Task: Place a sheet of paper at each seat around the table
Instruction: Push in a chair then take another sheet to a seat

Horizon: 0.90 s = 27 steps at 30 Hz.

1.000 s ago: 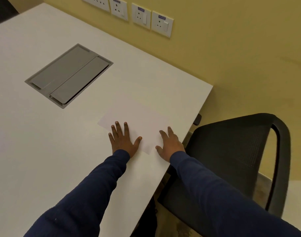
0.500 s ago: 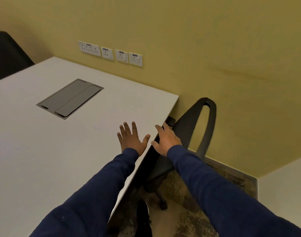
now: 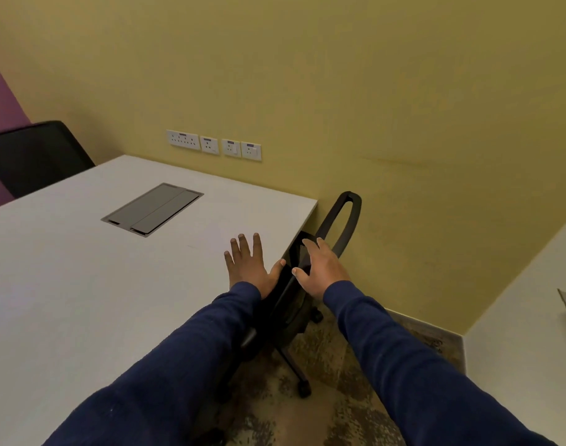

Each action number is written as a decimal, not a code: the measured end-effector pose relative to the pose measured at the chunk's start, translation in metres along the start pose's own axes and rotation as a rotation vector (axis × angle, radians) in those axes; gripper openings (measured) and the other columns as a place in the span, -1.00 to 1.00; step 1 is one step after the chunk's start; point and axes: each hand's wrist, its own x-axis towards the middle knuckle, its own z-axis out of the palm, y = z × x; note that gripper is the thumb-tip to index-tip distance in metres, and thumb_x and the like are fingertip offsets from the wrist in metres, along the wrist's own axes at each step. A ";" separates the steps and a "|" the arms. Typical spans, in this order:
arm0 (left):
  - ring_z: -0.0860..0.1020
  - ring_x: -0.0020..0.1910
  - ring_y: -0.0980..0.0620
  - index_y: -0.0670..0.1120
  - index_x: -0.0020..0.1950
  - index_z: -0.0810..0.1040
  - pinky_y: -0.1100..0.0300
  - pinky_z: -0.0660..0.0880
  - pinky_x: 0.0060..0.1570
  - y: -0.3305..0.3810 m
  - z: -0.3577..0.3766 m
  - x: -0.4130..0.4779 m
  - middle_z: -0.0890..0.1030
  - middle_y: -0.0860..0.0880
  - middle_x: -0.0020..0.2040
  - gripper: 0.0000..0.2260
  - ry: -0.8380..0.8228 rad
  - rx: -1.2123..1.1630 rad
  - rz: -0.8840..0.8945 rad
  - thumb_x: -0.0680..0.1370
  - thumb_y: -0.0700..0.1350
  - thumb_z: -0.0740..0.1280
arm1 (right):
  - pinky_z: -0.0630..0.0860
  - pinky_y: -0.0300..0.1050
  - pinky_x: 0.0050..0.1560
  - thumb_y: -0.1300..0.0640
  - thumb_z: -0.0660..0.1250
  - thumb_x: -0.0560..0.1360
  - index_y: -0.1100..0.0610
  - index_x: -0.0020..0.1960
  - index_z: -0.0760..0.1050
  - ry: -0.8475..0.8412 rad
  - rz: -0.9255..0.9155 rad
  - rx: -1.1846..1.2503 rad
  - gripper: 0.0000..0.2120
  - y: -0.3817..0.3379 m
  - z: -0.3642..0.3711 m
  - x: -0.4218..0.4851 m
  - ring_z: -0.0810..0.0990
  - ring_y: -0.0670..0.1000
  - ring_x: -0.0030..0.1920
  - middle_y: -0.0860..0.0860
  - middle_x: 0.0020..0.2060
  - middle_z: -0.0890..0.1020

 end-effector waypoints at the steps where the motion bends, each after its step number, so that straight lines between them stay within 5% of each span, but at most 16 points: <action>1: -0.23 0.59 -0.22 -0.04 0.62 -0.22 -0.18 -0.17 0.53 -0.001 -0.004 -0.010 -0.19 -0.20 0.62 -0.18 0.007 0.012 0.029 0.55 0.40 -0.03 | 0.36 0.13 0.44 -0.12 0.33 0.54 -0.01 0.59 0.12 0.009 0.008 0.005 -0.29 -0.002 -0.002 -0.012 0.20 0.17 0.55 0.09 0.60 0.10; 9: -0.19 0.59 -0.21 -0.04 0.63 -0.18 -0.16 -0.16 0.54 -0.034 -0.042 -0.118 -0.14 -0.19 0.62 -0.19 0.039 -0.049 0.159 0.55 0.39 0.01 | 0.39 0.14 0.40 -0.13 0.35 0.52 -0.03 0.57 0.16 0.103 0.088 0.019 -0.30 -0.043 0.009 -0.132 0.26 0.17 0.52 0.09 0.58 0.16; 16: -0.14 0.59 -0.22 -0.04 0.63 -0.13 -0.18 -0.11 0.54 -0.072 -0.055 -0.250 -0.09 -0.19 0.62 -0.20 -0.072 -0.154 0.152 0.56 0.38 0.03 | 0.36 0.11 0.44 -0.11 0.36 0.53 -0.01 0.57 0.16 0.136 0.151 -0.009 -0.30 -0.099 0.018 -0.262 0.25 0.18 0.53 0.11 0.58 0.16; 27: -0.14 0.60 -0.20 -0.03 0.63 -0.16 -0.17 -0.11 0.54 -0.137 -0.109 -0.377 -0.10 -0.17 0.63 -0.20 -0.027 -0.231 0.148 0.57 0.37 0.05 | 0.36 0.09 0.45 -0.09 0.36 0.53 0.00 0.58 0.15 0.182 0.145 -0.022 -0.30 -0.181 0.021 -0.410 0.27 0.17 0.52 0.12 0.57 0.19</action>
